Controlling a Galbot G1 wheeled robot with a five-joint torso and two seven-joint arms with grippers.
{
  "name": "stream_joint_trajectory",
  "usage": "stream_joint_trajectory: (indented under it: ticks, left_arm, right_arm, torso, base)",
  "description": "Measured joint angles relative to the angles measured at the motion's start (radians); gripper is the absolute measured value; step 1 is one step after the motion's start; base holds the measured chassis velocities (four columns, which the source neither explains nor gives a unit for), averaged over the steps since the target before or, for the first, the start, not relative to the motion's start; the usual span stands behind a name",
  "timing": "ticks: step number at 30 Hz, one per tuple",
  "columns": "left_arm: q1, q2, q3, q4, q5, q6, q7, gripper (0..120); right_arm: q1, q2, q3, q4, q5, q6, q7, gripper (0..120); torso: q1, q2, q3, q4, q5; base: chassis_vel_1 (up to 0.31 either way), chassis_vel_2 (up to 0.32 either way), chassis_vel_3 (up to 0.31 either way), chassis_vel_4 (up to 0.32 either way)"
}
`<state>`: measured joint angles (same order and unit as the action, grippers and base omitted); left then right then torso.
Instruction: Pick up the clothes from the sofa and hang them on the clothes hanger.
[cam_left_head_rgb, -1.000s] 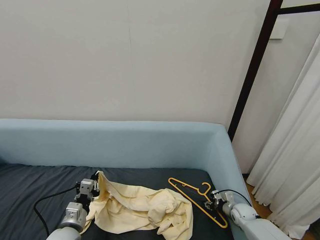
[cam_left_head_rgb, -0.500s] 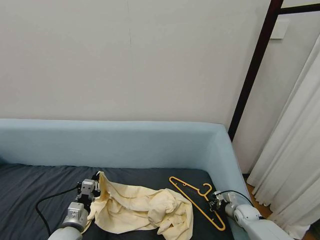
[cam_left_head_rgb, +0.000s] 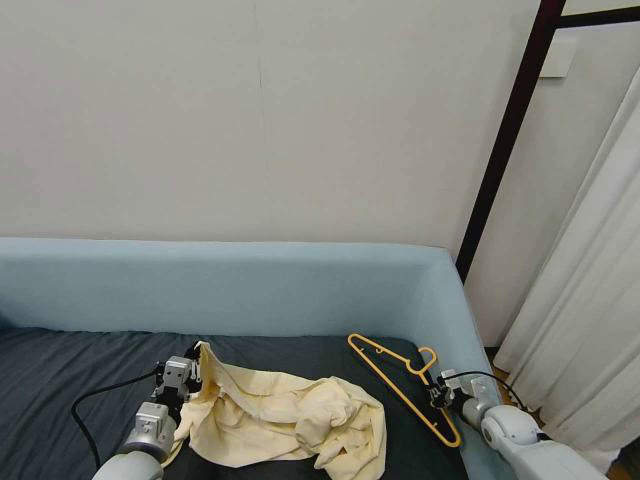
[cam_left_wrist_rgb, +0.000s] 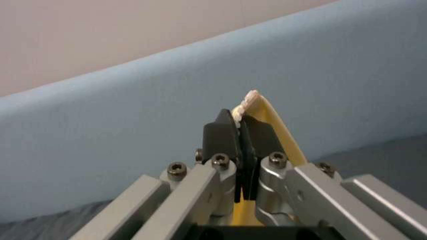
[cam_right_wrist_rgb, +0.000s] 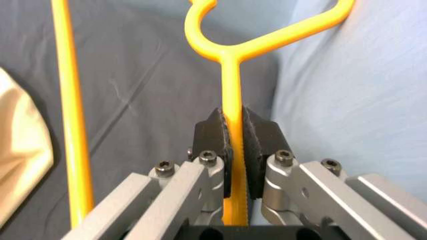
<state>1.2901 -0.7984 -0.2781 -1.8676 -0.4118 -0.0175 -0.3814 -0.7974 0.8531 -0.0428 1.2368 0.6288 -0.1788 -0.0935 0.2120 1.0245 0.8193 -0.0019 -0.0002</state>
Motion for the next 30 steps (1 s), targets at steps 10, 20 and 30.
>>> stream_joint_trajectory:
  ticks: [10,20,30]
  left_arm:
    - [0.019,0.107,-0.039,-0.105,-0.059,0.039,0.004,0]
    - [0.021,0.184,-0.030,-0.169,-0.106,0.099,-0.008,0]
    - [0.040,0.210,0.007,-0.216,-0.127,0.153,-0.034,0]
  right_arm:
    - [-0.206,-0.133,0.043,0.426,-0.081,0.052,0.081,5]
    - [-0.334,-0.128,0.007,0.632,-0.195,0.036,0.111,5]
    - [-0.291,-0.089,-0.159,0.665,-0.302,0.055,0.121,5]
  torso:
    - [0.000,0.000,0.000,0.0008,-0.0001]
    - [0.000,0.000,0.000,0.0004,-0.0001]
    - [0.000,0.000,0.000,0.0006,-0.0001]
  base:
    - [0.000,0.000,0.000,0.000]
    - [0.000,0.000,0.000,0.000]
    - [0.000,0.000,0.000,0.000]
